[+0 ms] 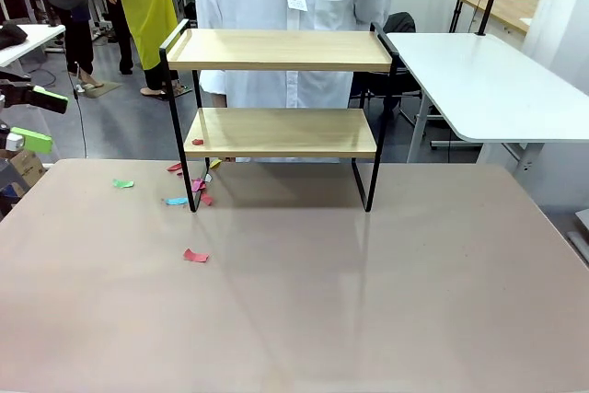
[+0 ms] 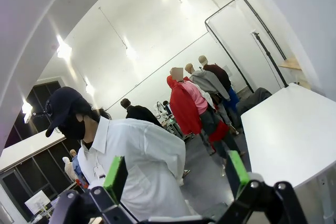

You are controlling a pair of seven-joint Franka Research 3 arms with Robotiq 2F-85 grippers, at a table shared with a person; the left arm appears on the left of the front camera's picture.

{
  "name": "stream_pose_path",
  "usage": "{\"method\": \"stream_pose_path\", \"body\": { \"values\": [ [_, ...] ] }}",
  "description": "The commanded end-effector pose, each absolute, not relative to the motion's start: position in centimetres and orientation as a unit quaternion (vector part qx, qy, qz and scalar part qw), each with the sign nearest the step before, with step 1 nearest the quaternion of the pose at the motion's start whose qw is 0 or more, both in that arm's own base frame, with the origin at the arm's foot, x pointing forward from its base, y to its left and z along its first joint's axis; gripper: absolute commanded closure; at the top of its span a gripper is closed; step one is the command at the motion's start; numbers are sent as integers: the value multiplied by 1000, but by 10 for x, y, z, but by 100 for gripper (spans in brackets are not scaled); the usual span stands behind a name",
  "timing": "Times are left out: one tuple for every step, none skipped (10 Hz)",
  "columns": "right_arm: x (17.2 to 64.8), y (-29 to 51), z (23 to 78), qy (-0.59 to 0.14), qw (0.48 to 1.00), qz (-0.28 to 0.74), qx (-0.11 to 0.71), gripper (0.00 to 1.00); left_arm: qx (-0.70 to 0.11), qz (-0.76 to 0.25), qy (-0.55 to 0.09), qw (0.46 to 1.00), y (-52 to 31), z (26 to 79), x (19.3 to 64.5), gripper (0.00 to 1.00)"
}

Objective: Clean the shelf.
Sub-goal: Hand the Duster back to the human.

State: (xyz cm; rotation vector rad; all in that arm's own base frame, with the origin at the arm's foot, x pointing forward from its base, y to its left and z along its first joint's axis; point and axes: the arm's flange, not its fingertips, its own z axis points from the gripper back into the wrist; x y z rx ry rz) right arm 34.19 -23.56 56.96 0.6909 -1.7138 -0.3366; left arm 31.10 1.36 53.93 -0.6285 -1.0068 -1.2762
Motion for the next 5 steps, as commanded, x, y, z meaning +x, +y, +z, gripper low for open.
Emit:
{"method": "stream_pose_path", "body": {
  "values": [
    [341,-234,571,-736,590,-147,296,0,-280,-562,-453,633,13,539,313,0],
    [341,-234,571,-736,590,-147,296,0,-280,-562,-453,633,13,539,313,0],
    [341,-234,571,-736,590,-147,296,0,-280,-562,-453,633,13,539,313,0],
    [341,-234,571,-736,590,-147,296,0,-280,-562,-453,633,13,539,313,0],
    [341,-234,571,-736,590,-147,296,0,-280,-562,-453,633,13,539,313,0]
  ]
}}
